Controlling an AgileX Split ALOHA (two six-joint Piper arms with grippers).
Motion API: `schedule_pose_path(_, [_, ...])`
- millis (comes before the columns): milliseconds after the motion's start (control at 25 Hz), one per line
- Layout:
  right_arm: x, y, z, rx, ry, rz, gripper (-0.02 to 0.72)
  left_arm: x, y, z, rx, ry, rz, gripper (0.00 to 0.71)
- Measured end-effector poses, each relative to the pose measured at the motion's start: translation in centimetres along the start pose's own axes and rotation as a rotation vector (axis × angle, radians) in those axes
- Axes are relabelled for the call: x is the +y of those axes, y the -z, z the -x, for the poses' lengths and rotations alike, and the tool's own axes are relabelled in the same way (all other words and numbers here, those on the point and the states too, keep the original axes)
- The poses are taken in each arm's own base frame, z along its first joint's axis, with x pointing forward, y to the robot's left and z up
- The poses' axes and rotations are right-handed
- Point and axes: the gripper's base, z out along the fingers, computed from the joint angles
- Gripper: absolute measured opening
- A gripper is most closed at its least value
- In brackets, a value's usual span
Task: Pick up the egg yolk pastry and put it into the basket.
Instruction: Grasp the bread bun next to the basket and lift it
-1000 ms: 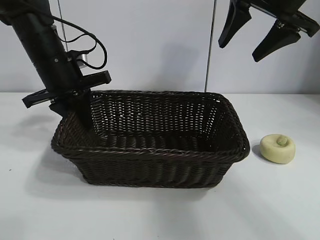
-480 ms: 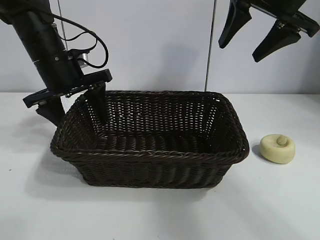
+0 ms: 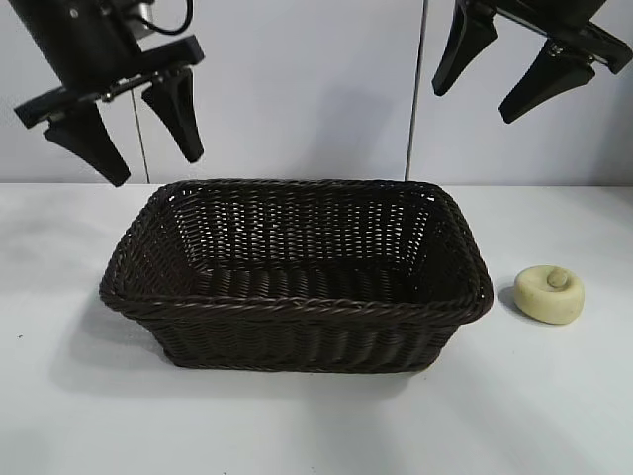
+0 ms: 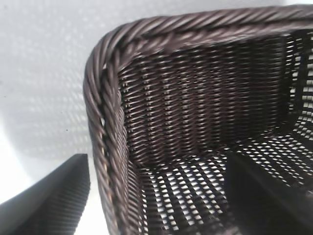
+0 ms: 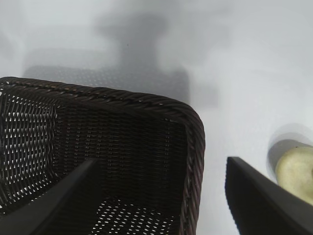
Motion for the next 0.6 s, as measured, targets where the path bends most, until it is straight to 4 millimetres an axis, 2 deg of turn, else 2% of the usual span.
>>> schedule_pose_path(200, [0.0, 0.0, 0.0, 0.001, 0.000, 0.000, 0.519, -1.3, 3.8, -1.8, -0.059, -0.028, -0.007, 0.553])
schedule_pose_path(320, [0.0, 0.0, 0.0, 0.001, 0.000, 0.000, 0.519, -1.7, 4.9, -3.0, -0.105, -0.024, -0.022, 0.553])
schedule_pose_path(440, [0.0, 0.0, 0.0, 0.002, 0.000, 0.000, 0.519, -1.8, 4.6, -3.8, -0.158, 0.009, -0.063, 0.553])
schedule_pose_path(600, [0.0, 0.0, 0.0, 0.002, 0.000, 0.000, 0.519, -1.4, 3.0, -4.0, -0.151, 0.054, -0.089, 0.553])
